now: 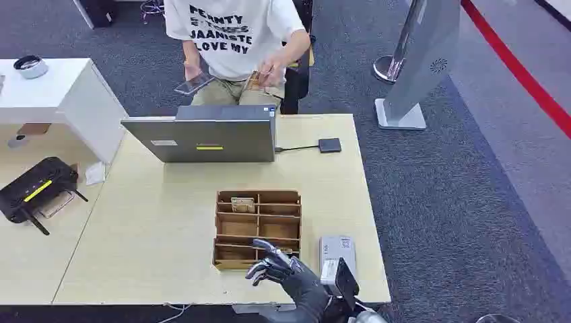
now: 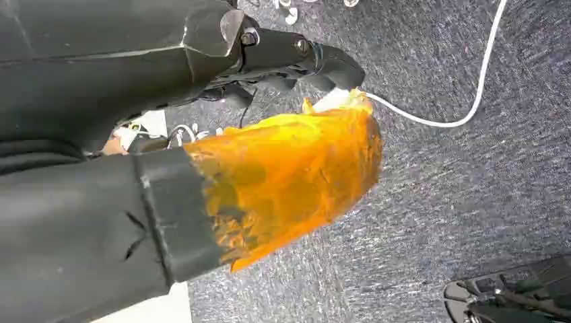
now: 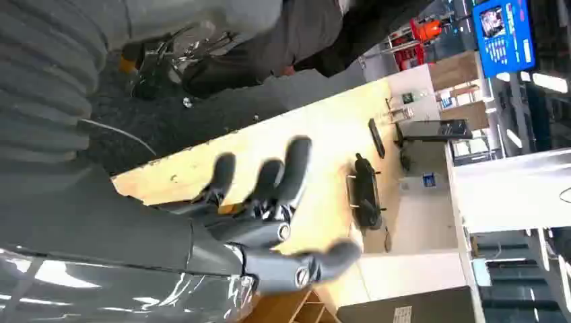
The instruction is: Pass the card to the sensor for recognition and then transmit it.
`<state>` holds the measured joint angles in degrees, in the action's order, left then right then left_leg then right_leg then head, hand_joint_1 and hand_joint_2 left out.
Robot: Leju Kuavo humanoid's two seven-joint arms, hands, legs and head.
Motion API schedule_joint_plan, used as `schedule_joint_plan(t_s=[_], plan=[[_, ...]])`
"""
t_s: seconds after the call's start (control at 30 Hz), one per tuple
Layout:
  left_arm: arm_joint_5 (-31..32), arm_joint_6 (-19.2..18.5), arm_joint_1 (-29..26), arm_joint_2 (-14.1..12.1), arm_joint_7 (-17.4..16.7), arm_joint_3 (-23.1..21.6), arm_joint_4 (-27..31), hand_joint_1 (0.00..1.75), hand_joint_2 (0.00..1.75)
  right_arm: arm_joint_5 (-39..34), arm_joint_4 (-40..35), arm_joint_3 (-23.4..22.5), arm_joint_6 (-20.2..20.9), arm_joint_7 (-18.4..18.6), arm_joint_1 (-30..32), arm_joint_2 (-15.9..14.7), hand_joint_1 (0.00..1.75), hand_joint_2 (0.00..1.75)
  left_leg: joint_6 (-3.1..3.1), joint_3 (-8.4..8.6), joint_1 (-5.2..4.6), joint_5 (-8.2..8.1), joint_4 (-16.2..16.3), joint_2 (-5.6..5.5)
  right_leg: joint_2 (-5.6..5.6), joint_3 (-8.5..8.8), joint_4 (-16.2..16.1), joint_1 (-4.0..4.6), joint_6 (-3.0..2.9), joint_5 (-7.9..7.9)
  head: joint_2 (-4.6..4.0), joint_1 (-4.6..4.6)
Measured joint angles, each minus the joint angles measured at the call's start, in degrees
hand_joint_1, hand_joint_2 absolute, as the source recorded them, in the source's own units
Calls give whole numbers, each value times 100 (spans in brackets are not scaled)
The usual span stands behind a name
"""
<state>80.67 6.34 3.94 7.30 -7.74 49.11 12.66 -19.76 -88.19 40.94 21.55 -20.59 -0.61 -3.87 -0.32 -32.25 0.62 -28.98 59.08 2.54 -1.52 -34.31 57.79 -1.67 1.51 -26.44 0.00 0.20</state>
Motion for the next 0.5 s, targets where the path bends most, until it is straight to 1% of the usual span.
schedule_joint_plan(t_s=[0.03,0.07,0.27,0.4,0.5], plan=[[0,0,0,0,-4,0,0,5,0,0,-4,-4,0,7,1,4,0,175,0,0,0,0,0,0,0,0,0,0,0,0,0,-2],[0,0,0,0,-4,0,0,5,0,0,-4,-9,-11,15,2,11,0,0,0,0,0,0,0,0,0,0,0,0,0,0,0,-2],[4,0,-1,0,-7,0,0,5,0,-46,-68,-50,-61,24,5,35,0,0,0,0,0,0,0,0,0,0,0,0,0,0,0,-2],[7,0,-2,0,-13,2,0,5,0,59,-201,-105,-254,83,2,68,0,0,0,0,0,0,0,0,0,0,0,0,0,0,0,0],[7,0,-2,0,-15,2,0,5,0,85,-275,-142,-302,114,-6,90,0,0,0,0,0,0,0,0,0,0,0,0,0,0,0,-2]])
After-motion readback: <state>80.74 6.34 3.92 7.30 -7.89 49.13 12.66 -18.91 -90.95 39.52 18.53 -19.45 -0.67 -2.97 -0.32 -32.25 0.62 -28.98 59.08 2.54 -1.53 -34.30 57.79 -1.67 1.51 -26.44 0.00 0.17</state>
